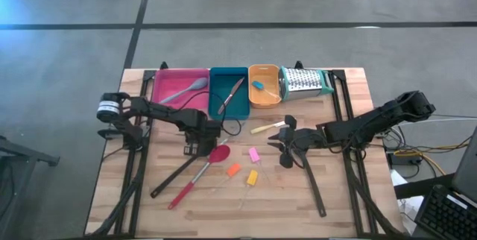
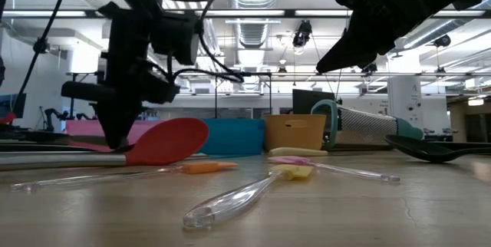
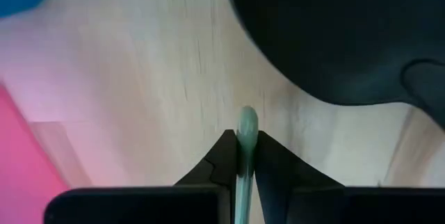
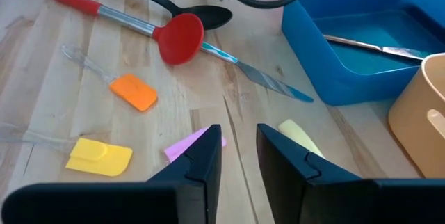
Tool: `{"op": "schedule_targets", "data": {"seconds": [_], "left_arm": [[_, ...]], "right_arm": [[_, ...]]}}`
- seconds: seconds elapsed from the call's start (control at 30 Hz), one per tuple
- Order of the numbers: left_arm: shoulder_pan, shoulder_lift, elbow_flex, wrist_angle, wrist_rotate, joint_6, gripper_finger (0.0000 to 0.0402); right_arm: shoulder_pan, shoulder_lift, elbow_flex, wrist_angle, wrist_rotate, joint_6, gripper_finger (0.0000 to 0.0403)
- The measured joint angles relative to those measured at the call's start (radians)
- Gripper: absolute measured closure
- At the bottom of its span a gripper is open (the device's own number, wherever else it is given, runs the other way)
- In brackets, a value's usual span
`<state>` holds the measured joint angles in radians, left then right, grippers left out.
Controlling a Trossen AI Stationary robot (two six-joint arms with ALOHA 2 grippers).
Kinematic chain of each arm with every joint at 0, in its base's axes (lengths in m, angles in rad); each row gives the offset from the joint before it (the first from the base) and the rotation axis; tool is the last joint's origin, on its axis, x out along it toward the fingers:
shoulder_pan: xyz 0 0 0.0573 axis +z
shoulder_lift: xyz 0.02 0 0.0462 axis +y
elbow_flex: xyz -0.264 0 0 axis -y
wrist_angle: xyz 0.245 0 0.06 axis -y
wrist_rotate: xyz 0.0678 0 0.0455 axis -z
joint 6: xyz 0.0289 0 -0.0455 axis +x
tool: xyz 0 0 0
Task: Pick & Place Kitchen Items
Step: Put the green knife into the blue bin
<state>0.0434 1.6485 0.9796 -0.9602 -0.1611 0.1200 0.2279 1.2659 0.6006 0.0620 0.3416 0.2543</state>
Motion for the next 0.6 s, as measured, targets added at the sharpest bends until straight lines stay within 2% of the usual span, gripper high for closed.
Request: {"op": "schedule_targets", "data": {"seconds": [0.37, 0.6], "left_arm": [[-0.015, -0.029, 0.173, -0.020, -0.067, 0.057, 0.0371], [-0.060, -0.085, 0.313, -0.008, -0.206, 0.101, 0.0371]], "right_arm": [[0.001, 0.000, -0.014, 0.000, 0.000, 0.000, 0.0326], [0.001, 0.000, -0.035, 0.001, 0.000, 0.013, 0.0334]]}}
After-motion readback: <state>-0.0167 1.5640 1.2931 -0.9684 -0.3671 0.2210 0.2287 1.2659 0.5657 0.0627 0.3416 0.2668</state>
